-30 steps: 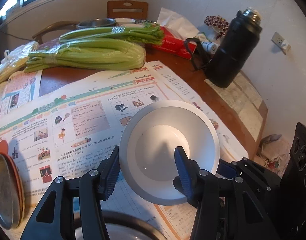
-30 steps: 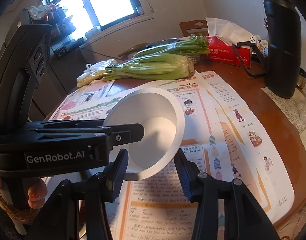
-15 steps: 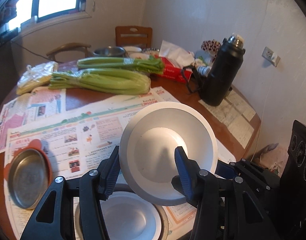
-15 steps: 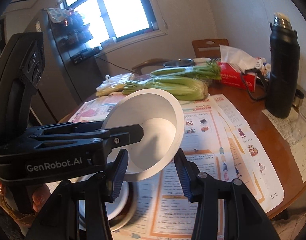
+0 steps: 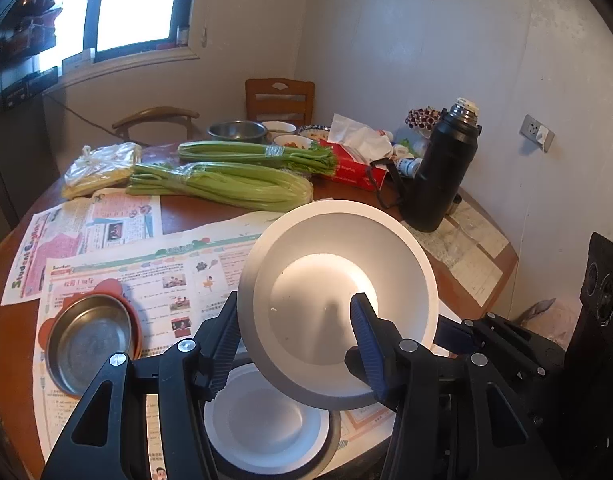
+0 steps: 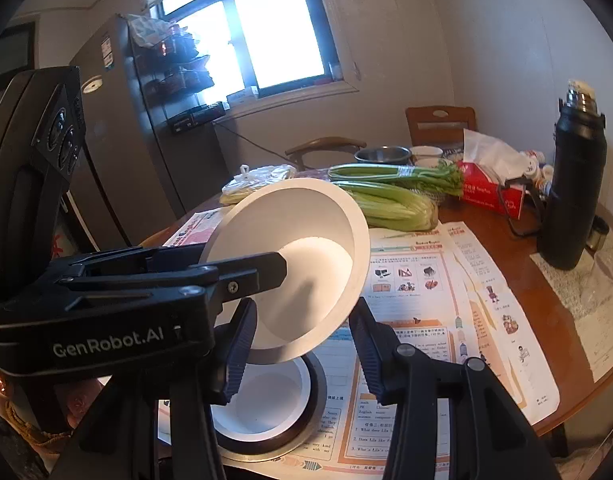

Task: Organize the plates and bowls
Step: 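Lift the second paper bowl and carry it over the nested bowls, then lower the held paper bowl into the steel bowl with the left gripper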

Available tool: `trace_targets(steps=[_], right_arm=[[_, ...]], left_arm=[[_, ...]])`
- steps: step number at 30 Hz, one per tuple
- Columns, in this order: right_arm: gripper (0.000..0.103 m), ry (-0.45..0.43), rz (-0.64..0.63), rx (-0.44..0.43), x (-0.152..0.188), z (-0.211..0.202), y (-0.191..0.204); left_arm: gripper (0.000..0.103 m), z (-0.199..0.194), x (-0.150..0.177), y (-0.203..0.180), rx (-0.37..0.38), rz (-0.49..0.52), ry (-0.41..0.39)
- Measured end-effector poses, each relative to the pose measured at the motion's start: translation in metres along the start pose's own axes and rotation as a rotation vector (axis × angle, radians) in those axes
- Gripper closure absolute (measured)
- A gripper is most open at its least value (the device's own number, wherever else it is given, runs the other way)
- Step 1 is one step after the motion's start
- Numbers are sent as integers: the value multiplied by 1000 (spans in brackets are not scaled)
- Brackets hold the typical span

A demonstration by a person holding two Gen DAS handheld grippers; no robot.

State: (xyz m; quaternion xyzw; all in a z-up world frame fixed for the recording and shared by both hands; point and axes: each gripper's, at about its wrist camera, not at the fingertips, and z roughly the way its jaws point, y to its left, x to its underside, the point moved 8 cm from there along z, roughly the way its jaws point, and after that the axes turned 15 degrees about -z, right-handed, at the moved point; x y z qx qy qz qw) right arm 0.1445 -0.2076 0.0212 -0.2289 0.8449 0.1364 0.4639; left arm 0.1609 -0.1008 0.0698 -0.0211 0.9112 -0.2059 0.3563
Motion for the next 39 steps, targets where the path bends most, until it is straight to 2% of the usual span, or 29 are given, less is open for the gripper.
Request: trace_targets(steps=[25, 39], right_arm=[[55, -40, -102, -17, -12, -27, 42], [55, -23, -124, -47, -4, -23, 57]], left_arm=[[48, -52, 10, 21, 9, -58, -77], [48, -59, 25, 35, -6, -84, -73]])
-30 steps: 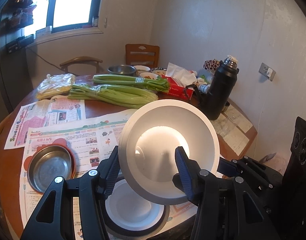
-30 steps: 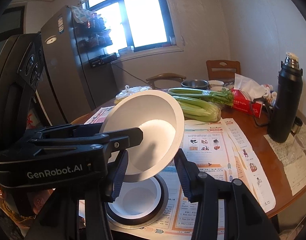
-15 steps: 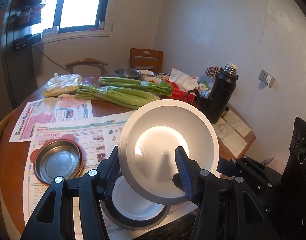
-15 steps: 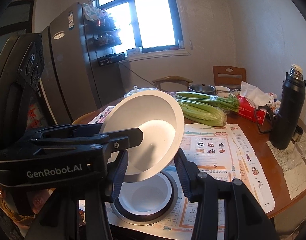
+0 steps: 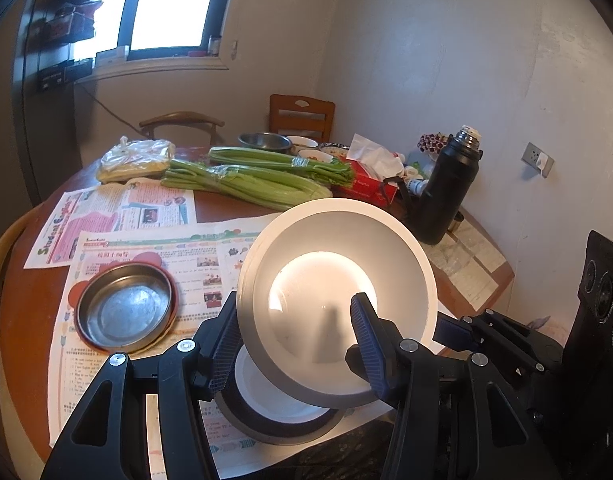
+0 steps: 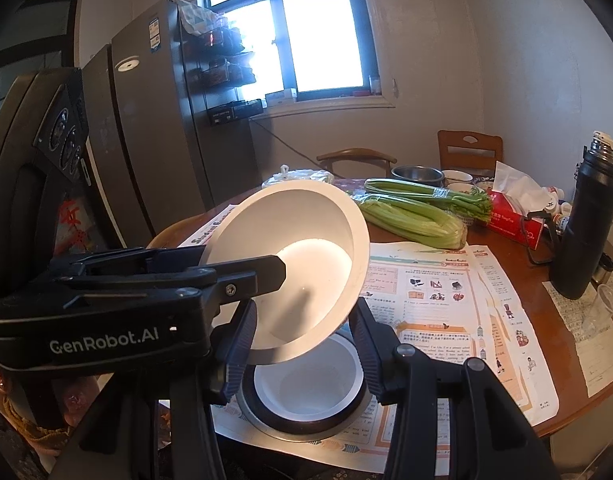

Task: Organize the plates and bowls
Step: 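Lower the held paper bowl into the steel bowl with the left gripper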

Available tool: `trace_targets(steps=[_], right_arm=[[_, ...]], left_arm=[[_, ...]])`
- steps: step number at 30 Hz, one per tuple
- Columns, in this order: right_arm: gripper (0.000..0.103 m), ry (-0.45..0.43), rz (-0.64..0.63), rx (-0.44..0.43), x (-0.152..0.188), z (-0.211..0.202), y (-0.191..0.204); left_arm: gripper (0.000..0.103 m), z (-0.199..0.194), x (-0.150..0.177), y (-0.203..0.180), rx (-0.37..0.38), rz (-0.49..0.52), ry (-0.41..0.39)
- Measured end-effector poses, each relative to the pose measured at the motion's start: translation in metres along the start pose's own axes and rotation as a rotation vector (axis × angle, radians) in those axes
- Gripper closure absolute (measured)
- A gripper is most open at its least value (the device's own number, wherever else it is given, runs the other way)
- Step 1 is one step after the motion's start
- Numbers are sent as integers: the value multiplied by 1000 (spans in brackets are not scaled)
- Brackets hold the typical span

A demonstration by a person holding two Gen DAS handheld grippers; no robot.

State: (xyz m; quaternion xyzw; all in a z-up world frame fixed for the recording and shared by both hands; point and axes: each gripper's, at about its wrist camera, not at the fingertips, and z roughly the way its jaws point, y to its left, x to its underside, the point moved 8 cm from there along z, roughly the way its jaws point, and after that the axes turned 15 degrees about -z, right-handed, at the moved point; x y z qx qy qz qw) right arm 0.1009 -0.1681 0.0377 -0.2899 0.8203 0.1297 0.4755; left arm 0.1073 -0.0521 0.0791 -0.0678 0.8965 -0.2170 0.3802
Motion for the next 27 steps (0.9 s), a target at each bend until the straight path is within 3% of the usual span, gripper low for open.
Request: trace_targets(steps=[27], right_arm=[[55, 66, -19, -31, 30, 9, 9]], left_arm=[[48, 22, 30, 11, -28, -34, 80]])
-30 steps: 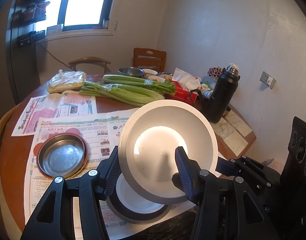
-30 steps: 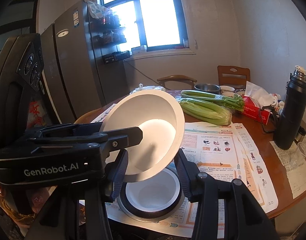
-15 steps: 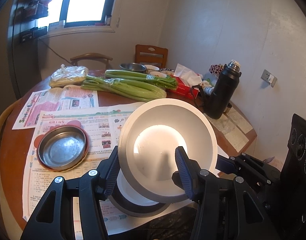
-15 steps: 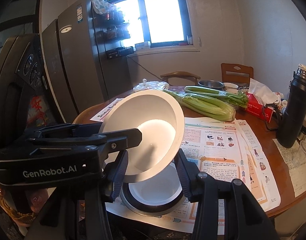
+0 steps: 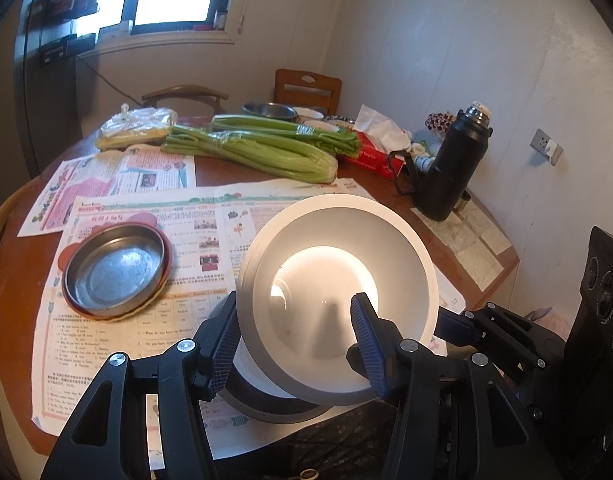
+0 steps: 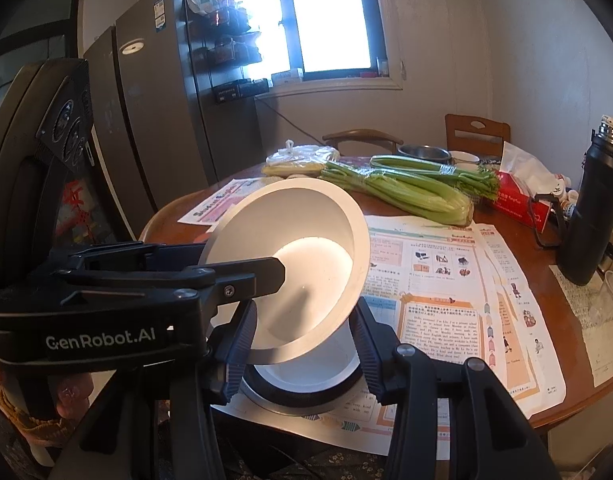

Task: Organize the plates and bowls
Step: 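Lower the held paper bowl into the steel bowl with the left gripper, then seat the paper bowl inside the stack and open the left gripper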

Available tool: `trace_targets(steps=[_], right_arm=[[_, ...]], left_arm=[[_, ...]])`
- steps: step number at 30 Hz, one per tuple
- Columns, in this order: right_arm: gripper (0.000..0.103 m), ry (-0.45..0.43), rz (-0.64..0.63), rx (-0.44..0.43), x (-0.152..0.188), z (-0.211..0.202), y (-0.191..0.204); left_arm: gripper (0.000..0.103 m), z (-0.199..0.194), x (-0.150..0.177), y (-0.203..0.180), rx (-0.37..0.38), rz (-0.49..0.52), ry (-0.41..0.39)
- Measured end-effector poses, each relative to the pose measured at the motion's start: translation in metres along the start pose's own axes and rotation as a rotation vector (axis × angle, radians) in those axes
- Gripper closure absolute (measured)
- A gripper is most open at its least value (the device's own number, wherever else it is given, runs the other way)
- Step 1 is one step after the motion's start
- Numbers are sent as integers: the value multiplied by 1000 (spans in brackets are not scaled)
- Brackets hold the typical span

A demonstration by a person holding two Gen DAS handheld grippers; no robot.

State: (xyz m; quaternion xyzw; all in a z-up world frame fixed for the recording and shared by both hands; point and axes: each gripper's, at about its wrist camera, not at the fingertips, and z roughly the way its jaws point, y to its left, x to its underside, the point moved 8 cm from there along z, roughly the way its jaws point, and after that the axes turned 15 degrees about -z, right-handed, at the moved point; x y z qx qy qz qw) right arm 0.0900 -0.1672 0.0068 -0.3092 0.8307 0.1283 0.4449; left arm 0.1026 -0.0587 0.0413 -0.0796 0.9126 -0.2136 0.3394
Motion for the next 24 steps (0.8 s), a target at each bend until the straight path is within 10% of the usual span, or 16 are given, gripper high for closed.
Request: trace_targets(steps=[24], right_arm=[[55, 51, 8, -60, 27, 16, 6]], left_arm=[[48, 23, 23, 15, -62, -34, 63]])
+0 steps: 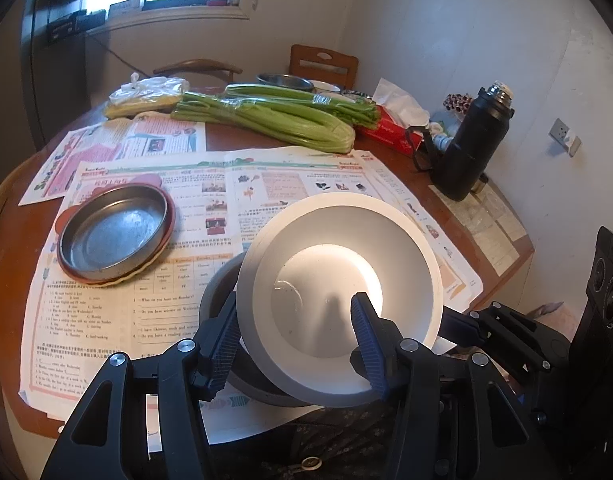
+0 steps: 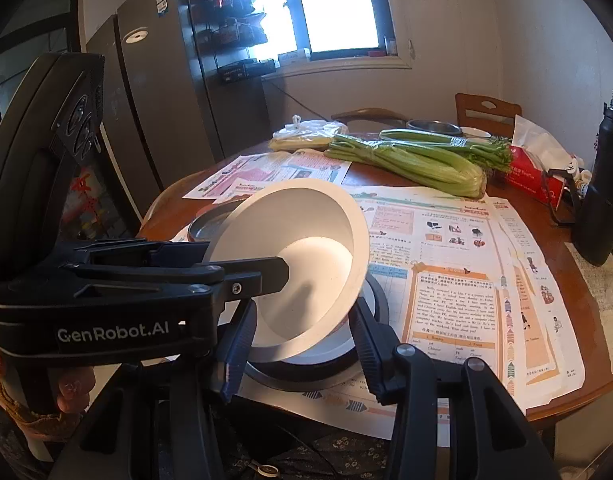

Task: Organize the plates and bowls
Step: 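Seat the paper bowl inside the stack and open the left gripper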

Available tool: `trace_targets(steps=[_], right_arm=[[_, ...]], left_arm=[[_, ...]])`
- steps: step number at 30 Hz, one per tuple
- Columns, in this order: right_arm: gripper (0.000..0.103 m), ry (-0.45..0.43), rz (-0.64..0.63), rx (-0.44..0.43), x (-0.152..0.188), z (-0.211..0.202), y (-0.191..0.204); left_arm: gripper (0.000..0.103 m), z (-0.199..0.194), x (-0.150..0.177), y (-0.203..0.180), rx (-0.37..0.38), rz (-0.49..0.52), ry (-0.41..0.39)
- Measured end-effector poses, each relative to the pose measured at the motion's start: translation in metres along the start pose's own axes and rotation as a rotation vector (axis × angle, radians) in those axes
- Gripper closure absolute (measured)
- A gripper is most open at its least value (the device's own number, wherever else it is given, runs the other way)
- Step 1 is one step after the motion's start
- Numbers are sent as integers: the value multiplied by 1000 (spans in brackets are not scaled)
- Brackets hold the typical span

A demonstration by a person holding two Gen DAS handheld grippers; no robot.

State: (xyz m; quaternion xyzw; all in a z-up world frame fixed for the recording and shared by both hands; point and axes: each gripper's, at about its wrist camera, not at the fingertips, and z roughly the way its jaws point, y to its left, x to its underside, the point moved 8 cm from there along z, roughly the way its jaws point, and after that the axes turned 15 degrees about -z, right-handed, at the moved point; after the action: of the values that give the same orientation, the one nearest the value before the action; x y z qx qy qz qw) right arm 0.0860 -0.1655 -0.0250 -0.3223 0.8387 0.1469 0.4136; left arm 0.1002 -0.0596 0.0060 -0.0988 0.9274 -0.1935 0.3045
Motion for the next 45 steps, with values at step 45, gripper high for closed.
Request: trace_targets(steps=[45], right_arm=[[54, 81, 21, -42, 18, 28, 1]], left_arm=[[48, 32, 10, 19, -48, -36, 77]])
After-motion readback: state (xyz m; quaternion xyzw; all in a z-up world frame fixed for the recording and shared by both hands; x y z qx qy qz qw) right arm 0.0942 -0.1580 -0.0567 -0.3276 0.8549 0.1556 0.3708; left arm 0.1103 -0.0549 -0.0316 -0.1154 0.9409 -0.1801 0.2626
